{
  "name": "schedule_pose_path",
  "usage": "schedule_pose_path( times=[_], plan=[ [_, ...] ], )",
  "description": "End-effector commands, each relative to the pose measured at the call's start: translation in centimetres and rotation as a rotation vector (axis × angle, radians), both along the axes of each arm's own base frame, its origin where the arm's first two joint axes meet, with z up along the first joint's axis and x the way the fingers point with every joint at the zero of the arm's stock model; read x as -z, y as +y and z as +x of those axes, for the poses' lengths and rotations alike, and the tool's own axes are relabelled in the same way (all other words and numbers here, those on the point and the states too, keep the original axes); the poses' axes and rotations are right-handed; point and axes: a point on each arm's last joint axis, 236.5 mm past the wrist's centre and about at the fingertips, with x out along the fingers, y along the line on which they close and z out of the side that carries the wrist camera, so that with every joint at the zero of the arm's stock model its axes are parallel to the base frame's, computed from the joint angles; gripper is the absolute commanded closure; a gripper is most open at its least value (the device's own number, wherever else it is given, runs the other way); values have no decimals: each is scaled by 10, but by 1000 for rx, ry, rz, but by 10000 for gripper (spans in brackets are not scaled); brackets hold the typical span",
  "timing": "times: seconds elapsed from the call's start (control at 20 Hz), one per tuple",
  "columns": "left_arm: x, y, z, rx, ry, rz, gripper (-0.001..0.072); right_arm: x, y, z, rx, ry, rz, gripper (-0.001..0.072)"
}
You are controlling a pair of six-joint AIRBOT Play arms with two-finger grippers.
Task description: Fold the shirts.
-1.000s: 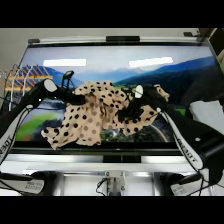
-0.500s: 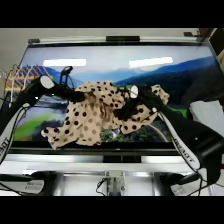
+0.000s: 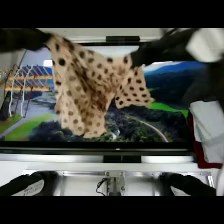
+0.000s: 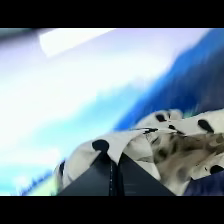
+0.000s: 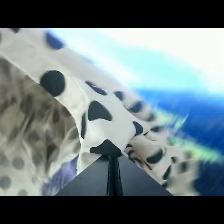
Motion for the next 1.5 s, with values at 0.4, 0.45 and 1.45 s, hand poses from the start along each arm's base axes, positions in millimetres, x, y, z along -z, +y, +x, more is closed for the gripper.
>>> schedule_pose_path(
  times=[0.4,0.45,1.45],
  plan=[
    [-187,68,-171,-195,-470,-136,660,-189,-111,-157,160,-425,301,659],
    [-176,67,-162,-196,-439,-128,660,-176,-112,-151,174,-384,272,660],
    [233,19,36,-165,556,25,659,138,-46,24,272,328,-223,659]
  ],
)
